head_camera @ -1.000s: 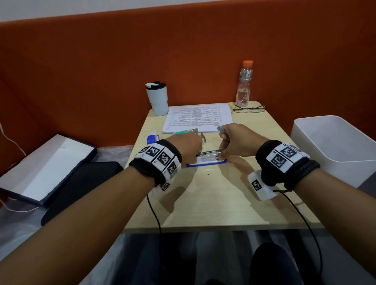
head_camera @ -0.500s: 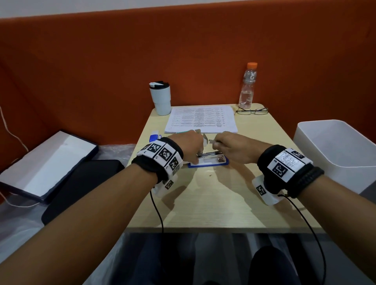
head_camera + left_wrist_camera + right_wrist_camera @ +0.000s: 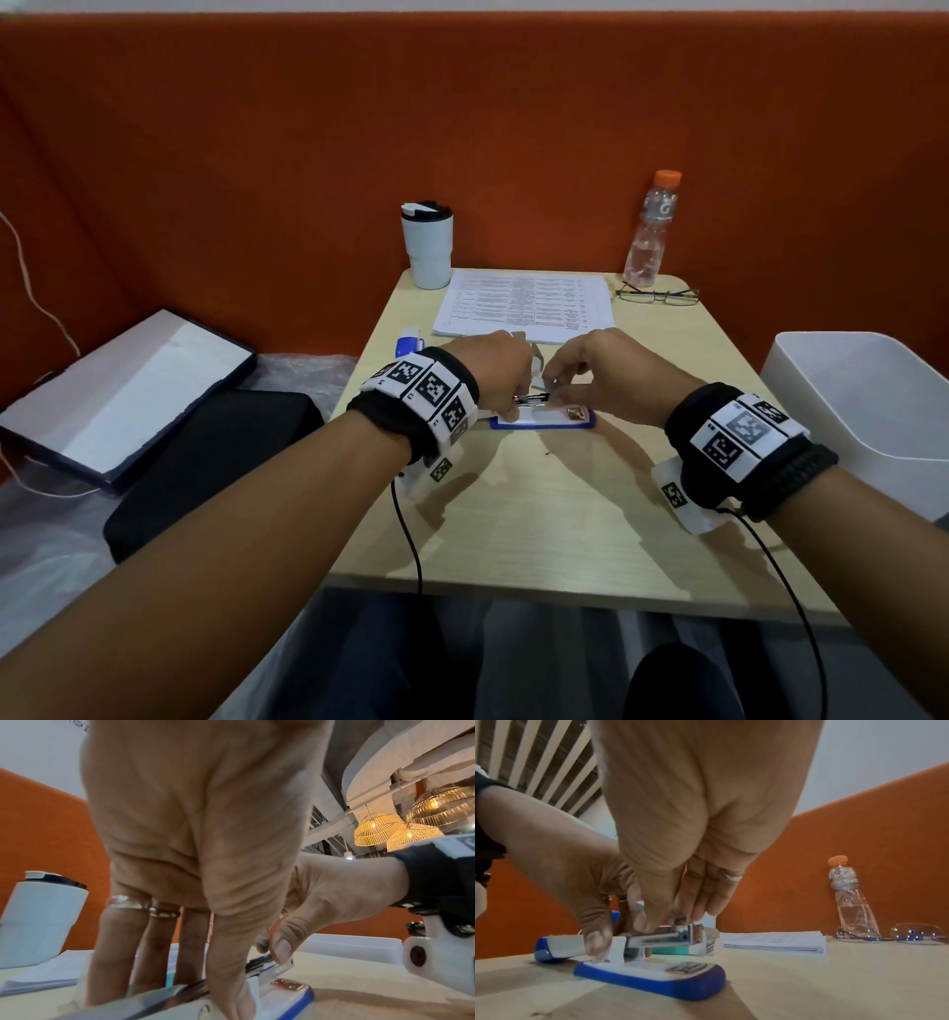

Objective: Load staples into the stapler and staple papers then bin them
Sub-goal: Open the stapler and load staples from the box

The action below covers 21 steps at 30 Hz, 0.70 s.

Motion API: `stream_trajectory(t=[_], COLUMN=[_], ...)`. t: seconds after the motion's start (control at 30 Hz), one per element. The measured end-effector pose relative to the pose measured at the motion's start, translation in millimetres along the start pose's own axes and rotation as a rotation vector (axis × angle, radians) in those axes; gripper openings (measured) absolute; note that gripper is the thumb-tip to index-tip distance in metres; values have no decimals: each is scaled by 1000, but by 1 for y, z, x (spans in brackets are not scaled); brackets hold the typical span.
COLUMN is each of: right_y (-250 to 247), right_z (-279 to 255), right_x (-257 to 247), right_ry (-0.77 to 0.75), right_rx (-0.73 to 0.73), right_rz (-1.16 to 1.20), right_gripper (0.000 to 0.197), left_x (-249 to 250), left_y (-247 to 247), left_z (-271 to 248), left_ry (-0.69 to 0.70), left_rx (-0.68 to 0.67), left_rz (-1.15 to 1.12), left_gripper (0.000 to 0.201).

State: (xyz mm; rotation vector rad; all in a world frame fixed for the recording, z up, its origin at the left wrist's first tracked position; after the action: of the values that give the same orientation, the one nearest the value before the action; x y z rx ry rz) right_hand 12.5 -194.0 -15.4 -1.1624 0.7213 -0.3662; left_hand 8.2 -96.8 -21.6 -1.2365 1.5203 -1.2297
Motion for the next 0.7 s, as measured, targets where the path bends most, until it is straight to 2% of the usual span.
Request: stream_trajectory(t=[0.2, 0.33, 0.7], right_y=[7, 5, 5], right_z=[2, 3, 4], right_x=[12, 18, 9], right_ry=[75, 110, 26], right_rx=[-63, -47, -77], right_rz=[57, 65, 32], right_gripper=[8, 12, 12], left_x=[-2, 0, 5], left_y=[2, 2, -2], left_z=[1, 0, -7], left_ry=[-2, 7, 21], left_rx=[-5, -8, 11], left_rz=[-15, -5, 13], left_gripper=[37, 36, 39])
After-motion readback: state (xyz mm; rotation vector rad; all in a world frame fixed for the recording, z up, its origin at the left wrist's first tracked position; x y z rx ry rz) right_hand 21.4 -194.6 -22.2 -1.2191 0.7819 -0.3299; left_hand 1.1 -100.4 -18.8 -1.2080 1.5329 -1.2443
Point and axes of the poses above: each hand's wrist, its own z-axis towards the middle knuckle, its own y-axis out of the palm, x = y × z, the point moved 10 cm from there along z, towards the middle knuckle, and after that the axes turned 15 degrees about -y, right-handed, at the moved point
